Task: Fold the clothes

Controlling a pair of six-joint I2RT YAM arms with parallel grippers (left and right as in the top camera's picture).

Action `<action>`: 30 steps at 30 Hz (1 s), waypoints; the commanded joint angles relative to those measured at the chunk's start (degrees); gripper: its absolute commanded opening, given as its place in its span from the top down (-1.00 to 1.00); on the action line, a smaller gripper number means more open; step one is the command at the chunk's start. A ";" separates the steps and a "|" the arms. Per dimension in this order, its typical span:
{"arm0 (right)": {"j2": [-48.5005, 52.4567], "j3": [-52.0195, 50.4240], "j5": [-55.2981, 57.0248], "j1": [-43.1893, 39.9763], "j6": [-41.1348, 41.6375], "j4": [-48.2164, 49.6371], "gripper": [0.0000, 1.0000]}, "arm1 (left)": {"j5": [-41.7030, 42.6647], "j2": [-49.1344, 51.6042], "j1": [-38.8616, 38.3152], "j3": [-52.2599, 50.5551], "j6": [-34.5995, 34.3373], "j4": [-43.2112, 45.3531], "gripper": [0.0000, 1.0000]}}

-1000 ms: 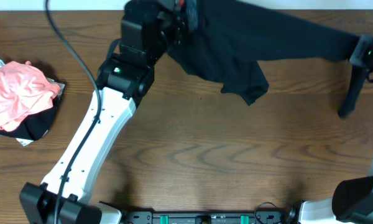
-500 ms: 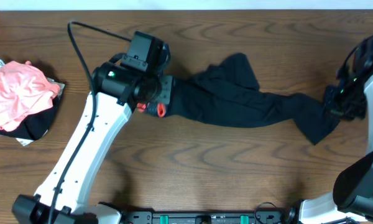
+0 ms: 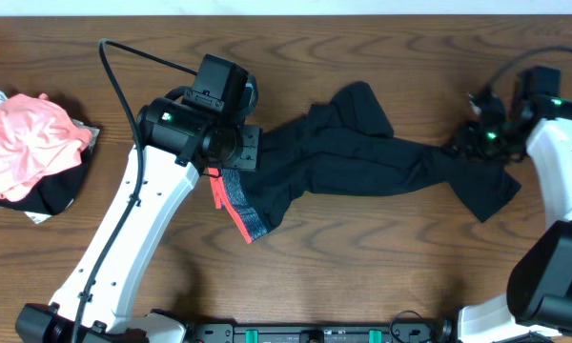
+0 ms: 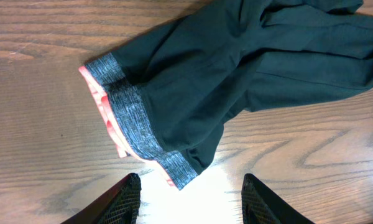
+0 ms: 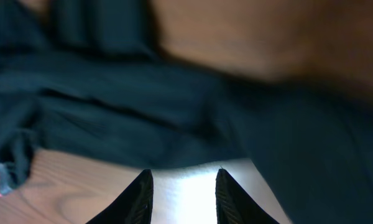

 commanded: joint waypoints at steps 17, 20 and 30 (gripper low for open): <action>14.62 0.76 12.09 18.34 8.17 19.52 0.42 | -0.24 -0.63 0.24 1.09 -0.39 0.22 -0.05; 15.06 0.76 12.11 18.23 8.26 22.47 0.42 | -0.24 -0.63 0.24 1.05 -0.37 0.26 -0.05; 17.90 0.70 12.31 18.27 10.91 23.08 0.40 | -0.24 -0.63 0.24 1.03 -0.39 0.26 -0.06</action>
